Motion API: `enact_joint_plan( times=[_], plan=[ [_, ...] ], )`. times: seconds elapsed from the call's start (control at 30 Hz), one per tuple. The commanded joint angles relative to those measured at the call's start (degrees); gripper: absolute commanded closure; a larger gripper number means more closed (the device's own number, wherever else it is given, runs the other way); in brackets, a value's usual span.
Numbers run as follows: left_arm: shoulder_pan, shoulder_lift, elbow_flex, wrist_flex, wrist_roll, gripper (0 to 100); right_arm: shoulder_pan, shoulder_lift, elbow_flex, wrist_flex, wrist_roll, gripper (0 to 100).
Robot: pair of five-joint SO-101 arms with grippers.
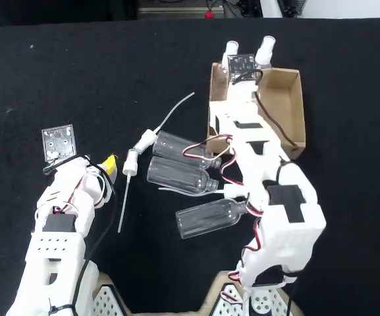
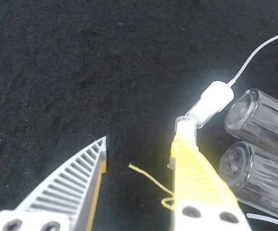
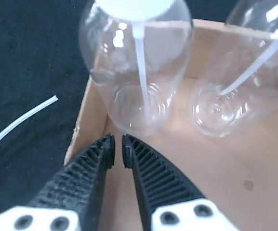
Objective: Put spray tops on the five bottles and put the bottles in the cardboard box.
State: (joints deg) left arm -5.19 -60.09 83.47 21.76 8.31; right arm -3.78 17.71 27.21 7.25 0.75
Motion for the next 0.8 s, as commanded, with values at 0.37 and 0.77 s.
enact_joint_plan(
  times=[0.37,0.77],
  plan=[
    [-0.6,-0.4,-0.6,-1.2,-0.2,79,2.1,0.7,-5.3,-1.5,-0.4,98.8],
    [-0.6,-0.4,-0.6,-1.2,-0.2,79,1.8,1.3,-5.9,-3.5,-0.4,98.7]
  ],
)
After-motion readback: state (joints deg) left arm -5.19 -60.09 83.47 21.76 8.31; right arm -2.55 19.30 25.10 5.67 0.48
